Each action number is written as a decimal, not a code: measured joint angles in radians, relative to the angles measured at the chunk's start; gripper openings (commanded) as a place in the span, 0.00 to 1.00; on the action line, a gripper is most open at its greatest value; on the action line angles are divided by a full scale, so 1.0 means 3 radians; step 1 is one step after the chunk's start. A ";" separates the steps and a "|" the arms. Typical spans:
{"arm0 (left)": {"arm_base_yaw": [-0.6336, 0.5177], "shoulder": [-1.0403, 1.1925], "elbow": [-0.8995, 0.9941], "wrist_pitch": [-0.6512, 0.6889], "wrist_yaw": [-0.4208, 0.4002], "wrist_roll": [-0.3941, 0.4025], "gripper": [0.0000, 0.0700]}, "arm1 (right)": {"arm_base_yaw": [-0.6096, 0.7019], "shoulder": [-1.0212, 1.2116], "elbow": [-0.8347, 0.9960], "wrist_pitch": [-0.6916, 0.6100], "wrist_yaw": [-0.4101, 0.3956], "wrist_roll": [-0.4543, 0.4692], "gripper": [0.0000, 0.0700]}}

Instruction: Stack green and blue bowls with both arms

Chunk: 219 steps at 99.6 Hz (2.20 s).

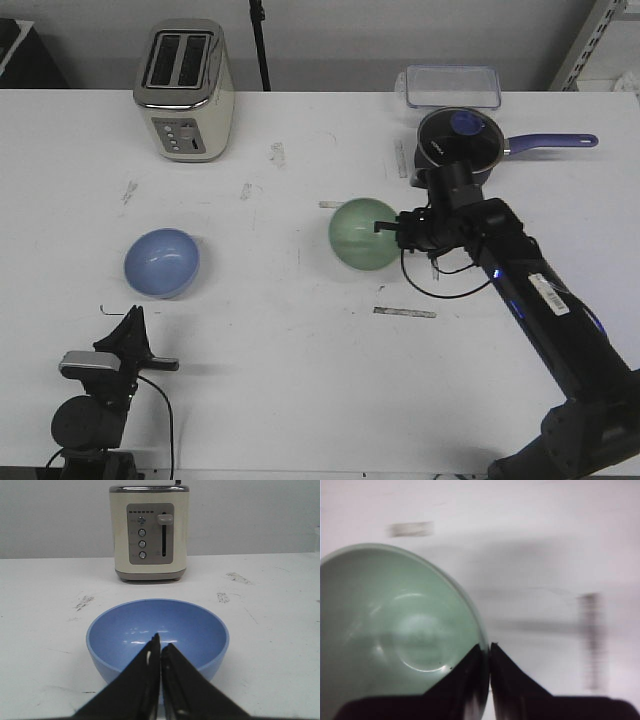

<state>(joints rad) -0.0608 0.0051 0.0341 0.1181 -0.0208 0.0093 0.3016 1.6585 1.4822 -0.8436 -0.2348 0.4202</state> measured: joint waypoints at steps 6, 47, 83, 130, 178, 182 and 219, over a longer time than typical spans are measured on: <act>0.0000 0.0000 0.0000 0.0000 0.0000 0.0000 0.00 | 0.0181 0.0048 0.0001 0.0010 0.0042 0.0136 0.01; 0.0000 0.0000 0.0000 0.0000 0.0000 0.0000 0.00 | 0.0843 0.0365 0.0000 0.0100 0.0440 0.0585 0.01; 0.0000 0.0000 0.0000 0.0000 0.0000 0.0000 0.00 | 0.0802 0.0373 0.0000 0.0048 0.0504 0.0601 0.01; 0.0000 0.0000 0.0000 0.0000 0.0000 0.0000 0.00 | 0.0799 0.0477 0.0000 0.0018 0.0481 0.0598 0.05; 0.0000 0.0000 0.0000 0.0000 0.0000 0.0000 0.00 | 0.0800 0.0038 0.0000 0.0239 0.0701 0.0431 0.50; 0.0000 0.0000 0.0000 0.0000 0.0000 0.0000 0.00 | 0.0786 -0.0042 0.0000 0.0284 0.0707 0.0352 0.50; 0.0000 0.0000 0.0000 0.0000 0.0000 0.0000 0.00 | 0.0384 -0.0662 -0.0287 0.1010 0.0707 -0.1212 0.49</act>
<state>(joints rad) -0.0608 0.0051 0.0341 0.1181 -0.0208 0.0093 0.4168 1.4597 1.3960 -0.5407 -0.0227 0.0566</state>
